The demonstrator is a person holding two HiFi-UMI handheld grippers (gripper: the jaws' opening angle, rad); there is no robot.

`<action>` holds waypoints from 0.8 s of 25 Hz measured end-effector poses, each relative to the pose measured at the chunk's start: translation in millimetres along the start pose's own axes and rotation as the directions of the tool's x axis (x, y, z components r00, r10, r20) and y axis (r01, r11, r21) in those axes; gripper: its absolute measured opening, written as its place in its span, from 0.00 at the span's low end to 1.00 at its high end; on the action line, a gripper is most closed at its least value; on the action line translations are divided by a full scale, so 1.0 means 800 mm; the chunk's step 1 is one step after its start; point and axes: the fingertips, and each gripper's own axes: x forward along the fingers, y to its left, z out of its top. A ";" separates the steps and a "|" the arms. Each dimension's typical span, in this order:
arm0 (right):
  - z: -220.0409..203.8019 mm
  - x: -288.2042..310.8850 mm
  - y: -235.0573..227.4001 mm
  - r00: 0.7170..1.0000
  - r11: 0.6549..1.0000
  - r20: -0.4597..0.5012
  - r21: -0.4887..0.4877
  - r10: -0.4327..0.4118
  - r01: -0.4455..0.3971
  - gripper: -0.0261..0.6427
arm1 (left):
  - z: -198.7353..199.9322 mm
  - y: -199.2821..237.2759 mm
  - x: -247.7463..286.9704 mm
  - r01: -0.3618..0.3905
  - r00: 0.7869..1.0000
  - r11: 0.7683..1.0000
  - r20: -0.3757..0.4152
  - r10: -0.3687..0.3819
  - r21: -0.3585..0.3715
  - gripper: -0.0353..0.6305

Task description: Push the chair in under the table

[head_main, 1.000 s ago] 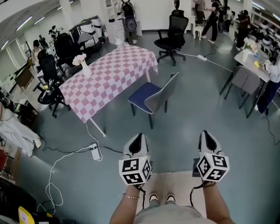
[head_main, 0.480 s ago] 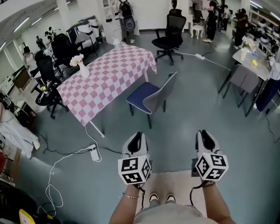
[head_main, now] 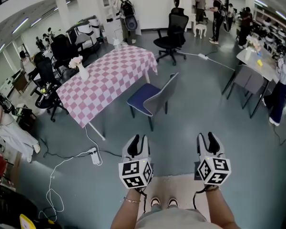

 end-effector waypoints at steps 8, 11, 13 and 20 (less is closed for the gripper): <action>-0.009 0.010 -0.073 1.000 1.000 -0.022 0.018 -0.004 0.004 0.27 | -0.014 -0.038 0.029 -0.044 0.999 0.999 0.001 0.044 0.023 0.21; -0.016 0.023 -0.100 0.999 0.998 -0.043 0.051 -0.018 0.020 0.27 | -0.016 -0.045 0.043 -0.057 0.998 0.998 -0.008 0.057 0.035 0.21; -0.021 0.034 -0.113 0.998 0.997 -0.053 0.069 -0.025 0.028 0.27 | -0.019 -0.044 0.055 -0.064 0.998 0.997 -0.017 0.064 0.041 0.21; -0.021 0.102 -0.162 0.997 0.991 -0.072 0.122 -0.040 0.048 0.27 | -0.021 -0.049 0.135 -0.069 0.997 0.997 -0.034 0.070 0.046 0.20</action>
